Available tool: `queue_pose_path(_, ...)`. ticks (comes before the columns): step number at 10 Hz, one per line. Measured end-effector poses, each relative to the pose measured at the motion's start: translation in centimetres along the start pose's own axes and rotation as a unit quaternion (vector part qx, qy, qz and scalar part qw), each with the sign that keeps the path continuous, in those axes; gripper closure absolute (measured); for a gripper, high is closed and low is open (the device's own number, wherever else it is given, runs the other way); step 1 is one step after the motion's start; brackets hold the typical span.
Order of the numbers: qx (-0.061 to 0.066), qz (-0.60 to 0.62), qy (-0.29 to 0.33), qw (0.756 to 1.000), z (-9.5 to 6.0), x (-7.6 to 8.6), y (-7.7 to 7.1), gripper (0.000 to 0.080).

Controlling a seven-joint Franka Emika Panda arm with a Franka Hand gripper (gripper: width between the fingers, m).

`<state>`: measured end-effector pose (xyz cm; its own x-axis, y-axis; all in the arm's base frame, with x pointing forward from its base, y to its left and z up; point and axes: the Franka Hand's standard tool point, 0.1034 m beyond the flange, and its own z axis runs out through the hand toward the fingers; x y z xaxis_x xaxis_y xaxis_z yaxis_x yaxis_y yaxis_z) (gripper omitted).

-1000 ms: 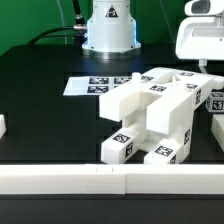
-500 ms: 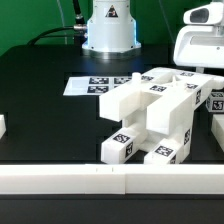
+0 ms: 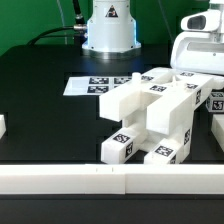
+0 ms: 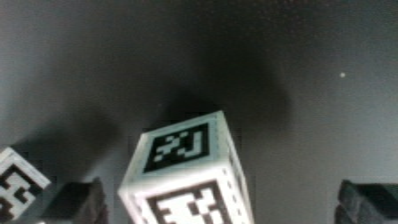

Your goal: Assemble chair

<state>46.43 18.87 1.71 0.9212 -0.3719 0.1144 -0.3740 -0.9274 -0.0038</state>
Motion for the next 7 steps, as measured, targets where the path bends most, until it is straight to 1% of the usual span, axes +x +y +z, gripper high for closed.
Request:
queue_pose_path(1, -0.001, -0.003, -0.001, 1.0, 0.14, -0.27, -0.1, 0.015)
queue_pose_path(2, -0.002, -0.005, -0.002, 1.0, 0.26, -0.44, -0.14, 0.0182)
queue_pose_path(3, -0.003, -0.005, -0.003, 1.0, 0.44, -0.51, -0.03, 0.0318)
queue_pose_path(4, -0.004, -0.005, -0.004, 1.0, 0.53, -0.56, 0.04, 0.0318)
queue_pose_path(5, -0.005, -0.005, -0.004, 1.0, 0.58, -0.58, 0.07, 0.0472)
queue_pose_path(6, -0.005, -0.005, -0.004, 1.0, 0.57, -0.56, 0.07, 0.0472)
queue_pose_path(7, -0.005, -0.005, -0.004, 1.0, 0.56, -0.51, 0.09, 0.0515)
